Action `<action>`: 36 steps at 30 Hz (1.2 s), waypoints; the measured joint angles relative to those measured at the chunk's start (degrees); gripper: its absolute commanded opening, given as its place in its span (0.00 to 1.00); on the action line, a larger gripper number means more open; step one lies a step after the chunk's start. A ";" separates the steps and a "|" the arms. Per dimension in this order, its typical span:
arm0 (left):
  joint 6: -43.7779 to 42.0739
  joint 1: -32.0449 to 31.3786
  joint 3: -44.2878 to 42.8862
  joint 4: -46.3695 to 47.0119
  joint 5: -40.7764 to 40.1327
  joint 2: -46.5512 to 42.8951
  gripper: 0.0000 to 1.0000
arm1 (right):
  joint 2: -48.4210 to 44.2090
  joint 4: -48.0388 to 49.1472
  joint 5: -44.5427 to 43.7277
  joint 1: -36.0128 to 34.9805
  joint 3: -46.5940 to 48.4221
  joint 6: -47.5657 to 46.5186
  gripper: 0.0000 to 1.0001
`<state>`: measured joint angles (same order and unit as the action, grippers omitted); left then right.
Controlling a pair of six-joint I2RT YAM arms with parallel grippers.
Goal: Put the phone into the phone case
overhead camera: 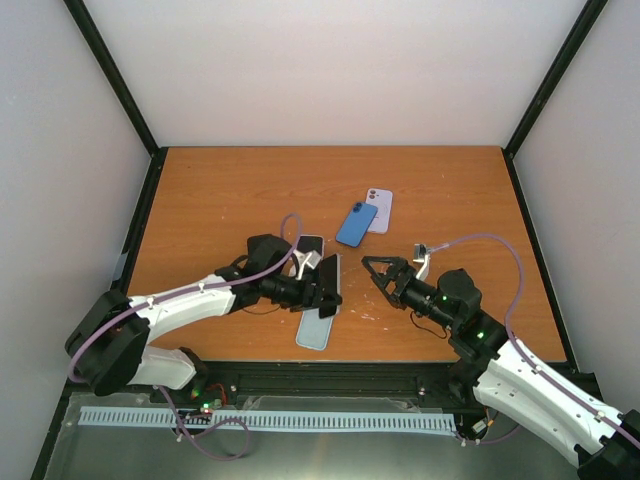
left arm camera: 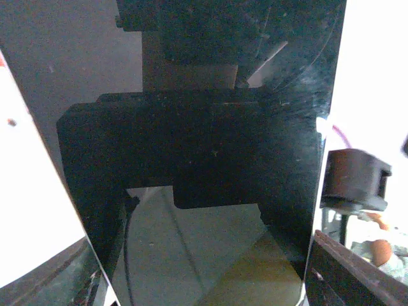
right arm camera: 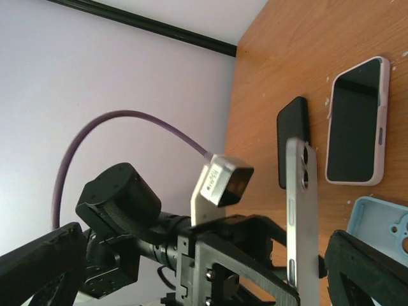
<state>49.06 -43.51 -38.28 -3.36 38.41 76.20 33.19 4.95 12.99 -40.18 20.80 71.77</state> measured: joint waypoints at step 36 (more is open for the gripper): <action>-8.04 -4.44 -3.30 -18.58 -6.21 11.30 0.85 | 5.92 -7.10 -1.40 0.00 2.29 -2.78 1.00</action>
<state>41.01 -47.94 -41.58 -21.93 32.21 87.50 39.11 -2.15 11.60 -40.18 23.09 68.99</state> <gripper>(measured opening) 0.814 0.999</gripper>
